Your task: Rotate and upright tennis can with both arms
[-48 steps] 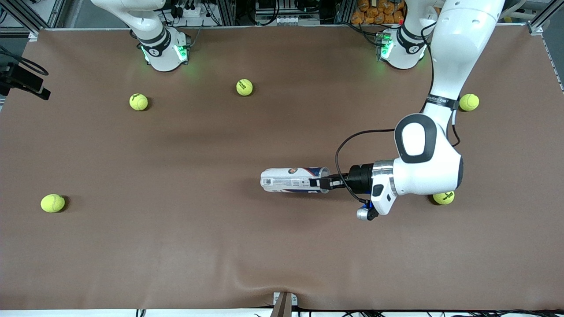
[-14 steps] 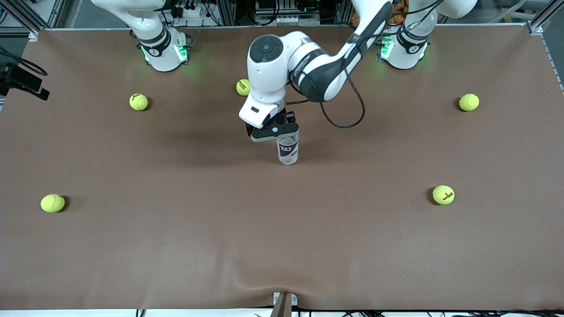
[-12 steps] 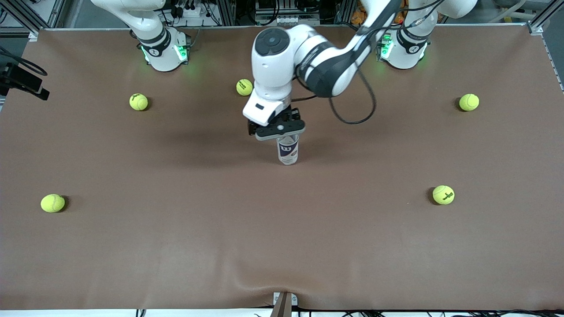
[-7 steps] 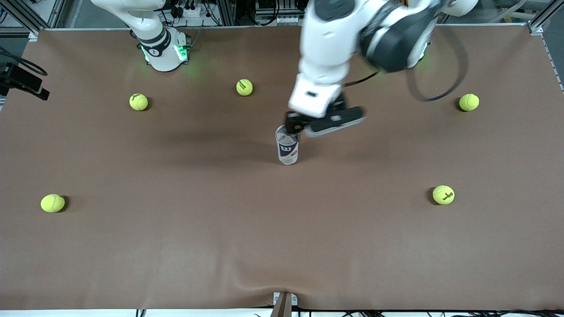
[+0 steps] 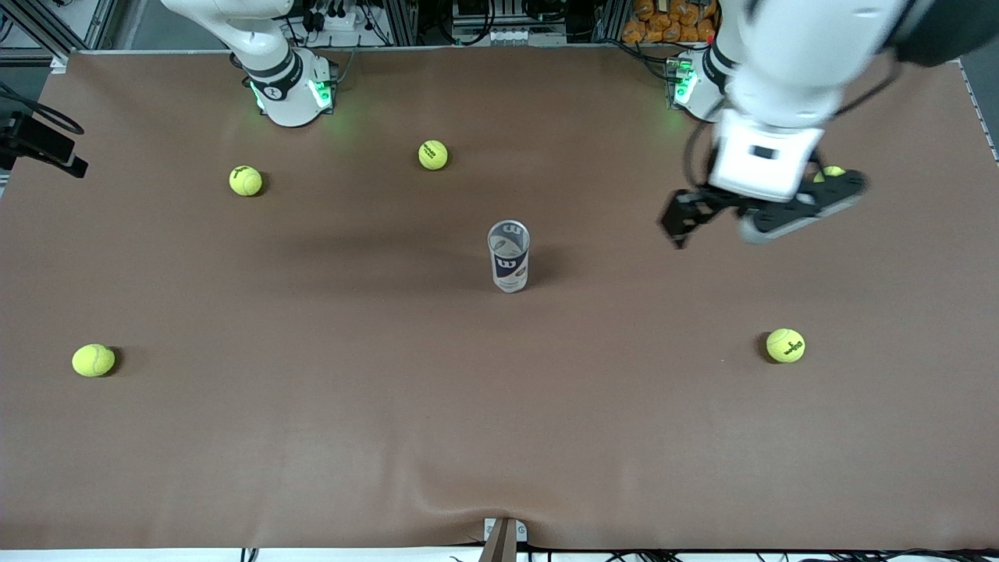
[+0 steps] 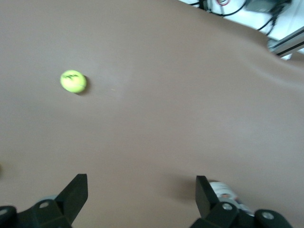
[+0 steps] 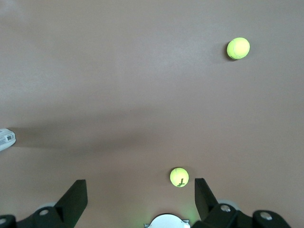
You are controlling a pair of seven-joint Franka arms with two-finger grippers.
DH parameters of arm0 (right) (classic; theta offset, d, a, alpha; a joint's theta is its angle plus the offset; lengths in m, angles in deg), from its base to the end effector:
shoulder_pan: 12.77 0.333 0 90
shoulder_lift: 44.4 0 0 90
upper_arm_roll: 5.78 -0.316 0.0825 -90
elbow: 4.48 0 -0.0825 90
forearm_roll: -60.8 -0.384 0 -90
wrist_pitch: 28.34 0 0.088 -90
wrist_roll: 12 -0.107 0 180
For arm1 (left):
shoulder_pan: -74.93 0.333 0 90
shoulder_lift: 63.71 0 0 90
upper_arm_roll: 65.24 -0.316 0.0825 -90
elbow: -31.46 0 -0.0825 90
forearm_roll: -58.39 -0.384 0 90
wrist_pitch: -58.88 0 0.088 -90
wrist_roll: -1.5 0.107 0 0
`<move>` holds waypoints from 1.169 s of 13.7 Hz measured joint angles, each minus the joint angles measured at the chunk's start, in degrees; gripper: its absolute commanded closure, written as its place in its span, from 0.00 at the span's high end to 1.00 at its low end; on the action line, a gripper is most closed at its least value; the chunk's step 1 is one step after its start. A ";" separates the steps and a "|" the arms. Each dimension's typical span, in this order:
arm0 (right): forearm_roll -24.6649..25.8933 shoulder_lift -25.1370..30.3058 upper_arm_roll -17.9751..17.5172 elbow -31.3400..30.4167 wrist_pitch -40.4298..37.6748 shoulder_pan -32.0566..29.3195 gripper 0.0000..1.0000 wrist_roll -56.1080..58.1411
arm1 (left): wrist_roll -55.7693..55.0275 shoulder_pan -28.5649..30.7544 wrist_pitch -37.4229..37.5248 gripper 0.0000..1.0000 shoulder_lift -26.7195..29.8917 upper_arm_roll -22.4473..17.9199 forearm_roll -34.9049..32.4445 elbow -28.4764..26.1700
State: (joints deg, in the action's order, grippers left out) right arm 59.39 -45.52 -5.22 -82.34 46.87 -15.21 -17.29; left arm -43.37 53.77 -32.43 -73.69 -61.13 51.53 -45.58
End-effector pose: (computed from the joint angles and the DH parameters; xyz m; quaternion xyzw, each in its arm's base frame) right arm 0.5300 -0.0246 0.6892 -0.9970 0.0695 0.0331 0.0112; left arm 0.5596 -0.2454 0.6330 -0.9830 -0.1715 -0.0616 0.0223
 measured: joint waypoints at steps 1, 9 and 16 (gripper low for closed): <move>0.00 0.00 0.01 0.00 0.00 0.00 1.00 0.00 | 3.51 1.93 2.07 1.00 0.62 0.00 0.02 -0.02; 0.00 0.00 -0.02 0.00 0.00 0.00 1.00 0.00 | 27.41 15.48 8.67 1.00 4.39 0.09 2.16 -0.51; 0.00 -0.01 -0.01 0.00 0.01 0.00 1.00 0.00 | 32.65 24.66 7.69 1.00 10.33 0.24 11.10 -8.69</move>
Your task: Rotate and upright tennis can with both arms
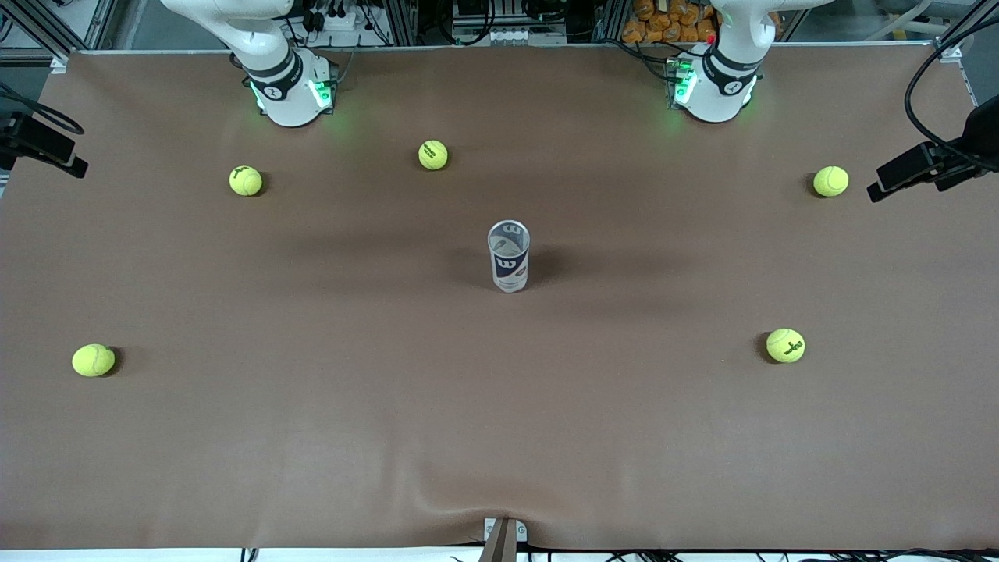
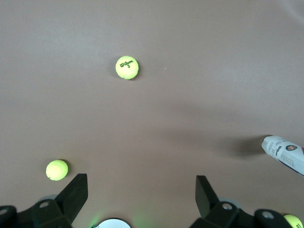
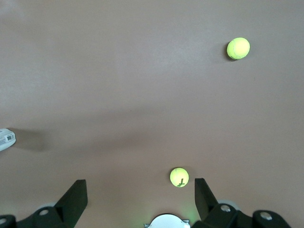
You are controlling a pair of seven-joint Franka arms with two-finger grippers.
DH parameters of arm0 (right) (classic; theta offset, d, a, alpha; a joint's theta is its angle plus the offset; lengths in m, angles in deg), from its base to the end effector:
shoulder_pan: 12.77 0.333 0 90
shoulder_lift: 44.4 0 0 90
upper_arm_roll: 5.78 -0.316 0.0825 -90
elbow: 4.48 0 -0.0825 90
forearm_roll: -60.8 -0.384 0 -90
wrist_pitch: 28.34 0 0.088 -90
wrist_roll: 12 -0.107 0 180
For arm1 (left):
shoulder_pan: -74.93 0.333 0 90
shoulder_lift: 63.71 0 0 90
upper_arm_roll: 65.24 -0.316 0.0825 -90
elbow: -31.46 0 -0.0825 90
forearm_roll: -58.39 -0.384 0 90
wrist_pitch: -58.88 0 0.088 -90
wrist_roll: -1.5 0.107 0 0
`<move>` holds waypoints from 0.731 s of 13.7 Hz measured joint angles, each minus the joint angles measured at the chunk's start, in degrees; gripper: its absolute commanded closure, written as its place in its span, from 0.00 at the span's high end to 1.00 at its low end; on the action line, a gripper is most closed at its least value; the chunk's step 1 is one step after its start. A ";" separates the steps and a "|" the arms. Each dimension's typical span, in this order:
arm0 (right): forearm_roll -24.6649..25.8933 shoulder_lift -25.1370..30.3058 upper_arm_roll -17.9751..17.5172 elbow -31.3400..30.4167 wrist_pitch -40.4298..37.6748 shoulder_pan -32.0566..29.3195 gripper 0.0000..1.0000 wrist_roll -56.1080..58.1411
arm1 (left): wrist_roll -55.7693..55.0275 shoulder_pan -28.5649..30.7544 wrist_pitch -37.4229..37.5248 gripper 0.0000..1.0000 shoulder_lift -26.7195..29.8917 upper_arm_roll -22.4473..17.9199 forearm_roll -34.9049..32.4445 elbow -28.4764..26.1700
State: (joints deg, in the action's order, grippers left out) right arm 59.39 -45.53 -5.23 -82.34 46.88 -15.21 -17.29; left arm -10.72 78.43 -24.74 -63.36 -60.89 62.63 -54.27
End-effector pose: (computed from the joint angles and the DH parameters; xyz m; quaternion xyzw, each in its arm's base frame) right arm 0.5301 -0.0245 0.6891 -0.9970 0.0694 0.0331 0.0112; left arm 0.5411 -0.0168 0.6533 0.9946 0.0955 -0.0194 0.0346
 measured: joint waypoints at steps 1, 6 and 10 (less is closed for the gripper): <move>0.00 0.00 0.00 0.00 0.00 0.00 1.00 0.00 | 0.00 -0.03 -1.77 1.00 1.79 0.25 0.00 -2.62; 0.00 0.00 0.00 0.00 0.00 0.00 1.00 0.00 | -0.02 -0.10 -3.46 1.00 8.01 3.27 -3.38 -9.89; 0.00 0.00 0.00 0.00 0.00 0.00 1.00 0.00 | 0.84 0.06 -3.53 1.00 8.07 3.05 -3.53 -9.97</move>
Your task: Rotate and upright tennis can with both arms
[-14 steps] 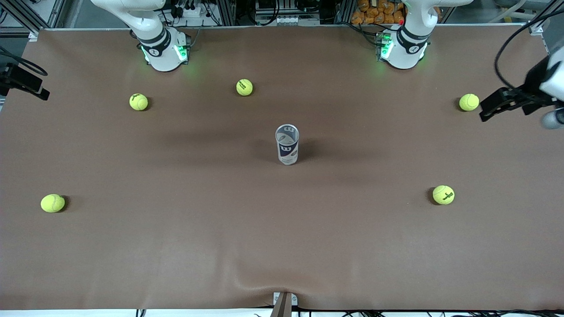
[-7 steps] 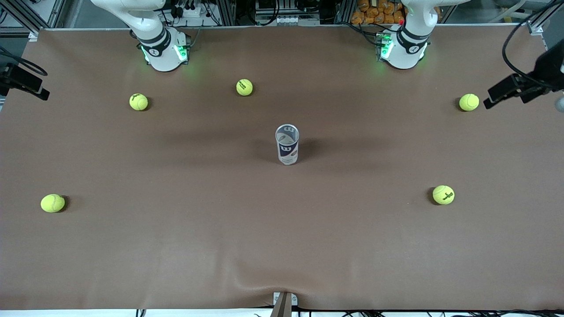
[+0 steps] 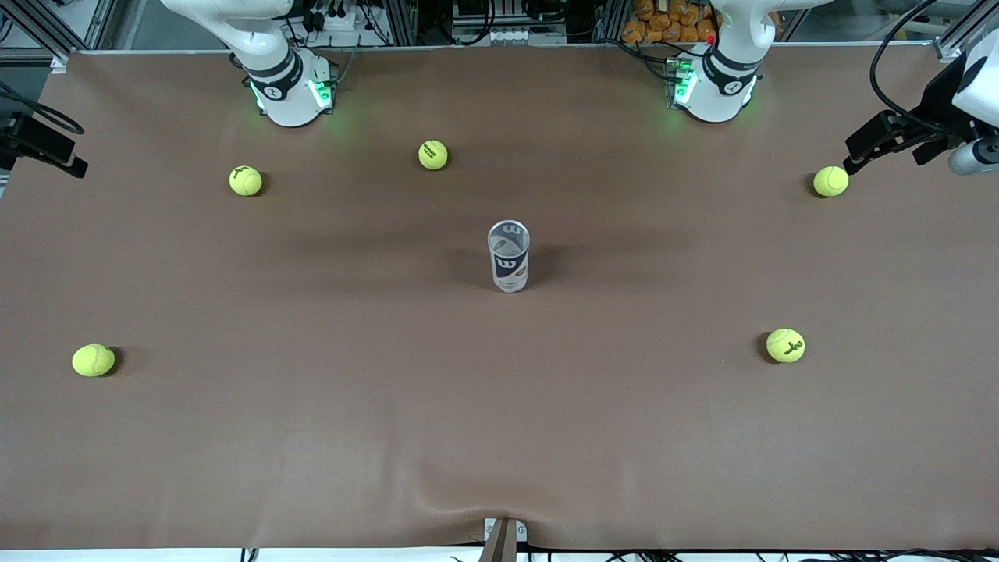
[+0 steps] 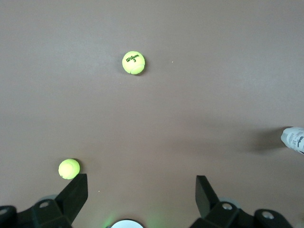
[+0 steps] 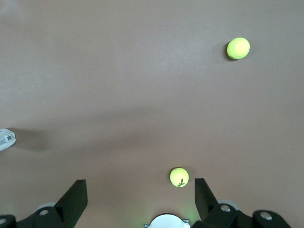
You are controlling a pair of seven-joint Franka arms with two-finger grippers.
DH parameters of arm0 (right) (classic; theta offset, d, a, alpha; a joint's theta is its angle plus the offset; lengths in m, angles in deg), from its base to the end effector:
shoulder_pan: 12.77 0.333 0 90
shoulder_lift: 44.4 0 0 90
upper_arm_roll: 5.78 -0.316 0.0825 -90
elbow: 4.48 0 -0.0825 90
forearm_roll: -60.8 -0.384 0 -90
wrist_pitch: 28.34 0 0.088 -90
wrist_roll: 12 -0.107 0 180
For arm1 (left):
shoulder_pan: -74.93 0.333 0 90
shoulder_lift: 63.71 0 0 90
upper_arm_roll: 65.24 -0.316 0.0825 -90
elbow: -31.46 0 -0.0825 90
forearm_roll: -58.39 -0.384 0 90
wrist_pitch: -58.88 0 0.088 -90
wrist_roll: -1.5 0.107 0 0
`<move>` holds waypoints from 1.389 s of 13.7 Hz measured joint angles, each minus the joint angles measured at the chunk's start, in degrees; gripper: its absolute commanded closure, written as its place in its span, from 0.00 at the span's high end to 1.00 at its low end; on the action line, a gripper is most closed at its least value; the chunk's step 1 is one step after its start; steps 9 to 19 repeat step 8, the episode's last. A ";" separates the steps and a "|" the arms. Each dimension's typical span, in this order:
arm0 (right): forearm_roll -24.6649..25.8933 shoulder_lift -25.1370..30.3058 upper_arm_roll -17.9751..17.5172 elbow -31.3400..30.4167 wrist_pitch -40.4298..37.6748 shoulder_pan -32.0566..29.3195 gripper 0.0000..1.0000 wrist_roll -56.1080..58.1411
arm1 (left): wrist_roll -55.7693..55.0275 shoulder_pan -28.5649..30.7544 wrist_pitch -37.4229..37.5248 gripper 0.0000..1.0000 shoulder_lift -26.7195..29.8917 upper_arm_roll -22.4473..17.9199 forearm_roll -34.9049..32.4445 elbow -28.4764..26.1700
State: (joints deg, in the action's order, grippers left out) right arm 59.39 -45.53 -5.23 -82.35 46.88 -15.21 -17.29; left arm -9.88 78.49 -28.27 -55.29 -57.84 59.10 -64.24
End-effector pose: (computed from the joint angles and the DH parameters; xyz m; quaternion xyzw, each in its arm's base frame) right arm 0.5301 -0.0245 0.6890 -0.9970 0.0694 0.0332 0.0112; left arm 0.5016 -0.0404 0.6504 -0.9978 -0.0662 0.0013 0.0034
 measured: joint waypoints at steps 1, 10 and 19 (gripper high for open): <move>0.00 0.00 0.00 0.00 0.00 0.00 1.00 0.00 | 0.14 0.03 -0.04 1.00 0.01 -0.03 0.00 0.16; 0.00 0.00 0.00 0.00 0.00 0.00 1.00 0.00 | 0.14 0.36 0.84 1.00 0.02 -0.62 0.00 1.86; 0.00 0.00 0.00 0.00 0.00 0.00 1.00 0.00 | 0.14 0.36 0.84 1.00 0.02 -0.62 0.00 1.86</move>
